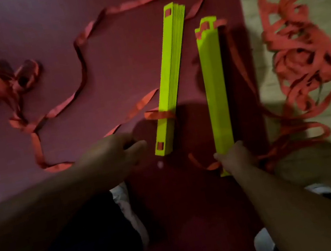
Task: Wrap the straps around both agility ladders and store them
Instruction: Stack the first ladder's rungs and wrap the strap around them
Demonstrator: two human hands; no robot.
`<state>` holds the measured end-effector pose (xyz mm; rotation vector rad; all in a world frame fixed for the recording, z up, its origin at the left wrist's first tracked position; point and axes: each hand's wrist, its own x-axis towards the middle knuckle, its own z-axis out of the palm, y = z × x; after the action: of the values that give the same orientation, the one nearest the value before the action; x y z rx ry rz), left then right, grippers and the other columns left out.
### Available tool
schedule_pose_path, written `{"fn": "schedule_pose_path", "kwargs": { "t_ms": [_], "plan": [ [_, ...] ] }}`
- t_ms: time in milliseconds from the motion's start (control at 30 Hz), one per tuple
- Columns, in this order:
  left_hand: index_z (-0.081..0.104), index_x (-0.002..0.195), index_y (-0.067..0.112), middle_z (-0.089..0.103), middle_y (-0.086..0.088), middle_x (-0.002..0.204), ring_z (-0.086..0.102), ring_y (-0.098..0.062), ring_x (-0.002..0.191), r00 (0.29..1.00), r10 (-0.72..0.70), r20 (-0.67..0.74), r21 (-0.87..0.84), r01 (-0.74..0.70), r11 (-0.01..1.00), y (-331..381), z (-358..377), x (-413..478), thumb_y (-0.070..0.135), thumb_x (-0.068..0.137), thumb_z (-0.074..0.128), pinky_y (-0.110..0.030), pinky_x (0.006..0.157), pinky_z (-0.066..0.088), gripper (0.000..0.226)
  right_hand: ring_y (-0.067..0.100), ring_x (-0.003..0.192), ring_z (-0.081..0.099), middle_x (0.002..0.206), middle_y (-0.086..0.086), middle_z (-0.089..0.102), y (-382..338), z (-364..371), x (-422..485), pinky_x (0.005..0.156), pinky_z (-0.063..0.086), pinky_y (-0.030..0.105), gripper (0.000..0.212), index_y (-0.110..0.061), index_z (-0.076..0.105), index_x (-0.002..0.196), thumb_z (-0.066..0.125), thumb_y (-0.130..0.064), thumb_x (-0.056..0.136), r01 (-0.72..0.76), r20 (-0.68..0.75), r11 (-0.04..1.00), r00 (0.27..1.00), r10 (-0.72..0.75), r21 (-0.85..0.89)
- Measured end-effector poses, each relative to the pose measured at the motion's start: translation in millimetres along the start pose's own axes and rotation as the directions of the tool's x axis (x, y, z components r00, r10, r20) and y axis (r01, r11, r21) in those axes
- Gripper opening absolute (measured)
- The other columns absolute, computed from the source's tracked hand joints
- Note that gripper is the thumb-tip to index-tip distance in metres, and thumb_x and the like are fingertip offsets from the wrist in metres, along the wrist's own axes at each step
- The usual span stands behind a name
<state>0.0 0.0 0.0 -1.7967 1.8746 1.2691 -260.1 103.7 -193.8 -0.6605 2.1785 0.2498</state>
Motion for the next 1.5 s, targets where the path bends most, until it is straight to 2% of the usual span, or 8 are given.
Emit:
{"fn": "schedule_pose_path", "kwargs": {
  "t_ms": [333, 500, 700, 933, 1167, 1300, 1400, 1500],
  "plan": [
    [0.063, 0.079, 0.03, 0.069, 0.004, 0.076, 0.067, -0.016, 0.072, 0.995, -0.03, 0.098, 0.046, 0.025, 0.999, -1, 1, 9, 0.059, 0.091, 0.049, -0.047, 0.077, 0.057, 0.034, 0.039, 0.108, 0.063, 0.121, 0.019, 0.063, 2, -5, 18, 0.067, 0.042, 0.033, 0.069, 0.001, 0.057, 0.123, 0.08, -0.044, 0.078, -0.046, 0.075, 0.998, 0.996, 0.043, 0.041],
    [0.064, 0.078, 0.028, 0.067, 0.006, 0.068, 0.065, -0.014, 0.069, 0.998, -0.016, 0.064, 0.043, 0.014, 0.999, 0, 2, 9, 0.047, 0.095, 0.053, -0.041, 0.077, 0.055, 0.028, 0.041, 0.115, 0.057, 0.13, 0.021, 0.055, 3, -3, 13, 0.072, 0.041, 0.036, 0.073, 0.002, 0.039, 0.134, 0.08, -0.03, 0.082, -0.063, 0.092, 0.97, 0.995, 0.042, 0.233],
    [0.063, 0.081, 0.029, 0.066, 0.007, 0.07, 0.062, -0.01, 0.067, 0.996, -0.016, 0.087, 0.061, 0.011, 0.998, 2, 2, 1, 0.047, 0.097, 0.052, -0.033, 0.071, 0.051, 0.027, 0.039, 0.121, 0.057, 0.133, 0.02, 0.057, -7, 1, 6, 0.085, 0.046, 0.038, 0.086, 0.001, 0.05, 0.133, 0.086, -0.048, 0.073, -0.015, 0.129, 0.968, 0.991, -0.018, 0.251],
    [0.065, 0.085, 0.024, 0.072, 0.001, 0.084, 0.067, -0.017, 0.078, 0.994, 0.106, 0.029, 0.038, -0.107, 0.993, 33, -5, -10, 0.045, 0.098, 0.051, -0.042, 0.078, 0.055, 0.029, 0.036, 0.111, 0.063, 0.122, 0.018, 0.065, -3, -41, -18, 0.073, 0.043, 0.032, 0.061, -0.003, 0.058, 0.122, 0.083, -0.034, 0.076, -0.027, 0.015, 0.971, 1.0, 0.024, 0.238],
    [0.06, 0.08, 0.026, 0.067, 0.002, 0.071, 0.061, -0.015, 0.067, 0.946, 0.298, -0.124, 0.059, -0.293, 0.954, 69, -35, -41, 0.048, 0.095, 0.054, -0.038, 0.072, 0.052, 0.028, 0.032, 0.1, 0.068, 0.111, 0.016, 0.071, -13, -154, -79, 0.069, 0.05, 0.031, 0.05, -0.006, 0.071, 0.107, 0.081, -0.042, 0.074, 0.206, -0.034, 0.978, 0.978, -0.205, 0.026],
    [0.062, 0.083, 0.014, 0.072, -0.007, 0.08, 0.067, -0.025, 0.076, 0.917, 0.314, -0.245, -0.048, -0.335, 0.941, 82, -64, -63, 0.036, 0.098, 0.056, -0.043, 0.078, 0.054, 0.028, 0.02, 0.061, 0.057, 0.071, 0.004, 0.061, -20, -231, -157, 0.047, 0.035, 0.028, 0.025, -0.012, 0.068, 0.081, 0.08, -0.033, 0.077, 0.345, -0.059, 0.937, 0.936, -0.348, -0.046],
    [0.06, 0.084, 0.016, 0.07, -0.002, 0.082, 0.066, -0.025, 0.077, 0.887, 0.316, -0.337, -0.122, -0.374, 0.919, 94, -84, -84, 0.033, 0.096, 0.06, -0.037, 0.075, 0.052, 0.021, 0.013, 0.051, 0.053, 0.058, -0.004, 0.057, -10, -263, -207, 0.047, 0.036, 0.027, 0.03, -0.018, 0.057, 0.062, 0.081, -0.035, 0.069, 0.469, -0.107, 0.874, 0.869, -0.482, -0.126],
    [0.058, 0.111, 0.024, 0.064, 0.002, 0.103, 0.06, -0.021, 0.096, 0.765, 0.466, -0.445, 0.154, -0.447, 0.881, 97, -91, -106, 0.038, 0.084, 0.073, -0.033, 0.084, 0.046, 0.033, 0.01, 0.057, 0.06, 0.067, -0.003, 0.065, 3, -278, -238, 0.053, 0.05, 0.032, 0.035, -0.024, 0.062, 0.073, 0.067, -0.051, 0.051, 0.538, -0.201, 0.779, 0.765, -0.612, -0.324]
  ]
}}
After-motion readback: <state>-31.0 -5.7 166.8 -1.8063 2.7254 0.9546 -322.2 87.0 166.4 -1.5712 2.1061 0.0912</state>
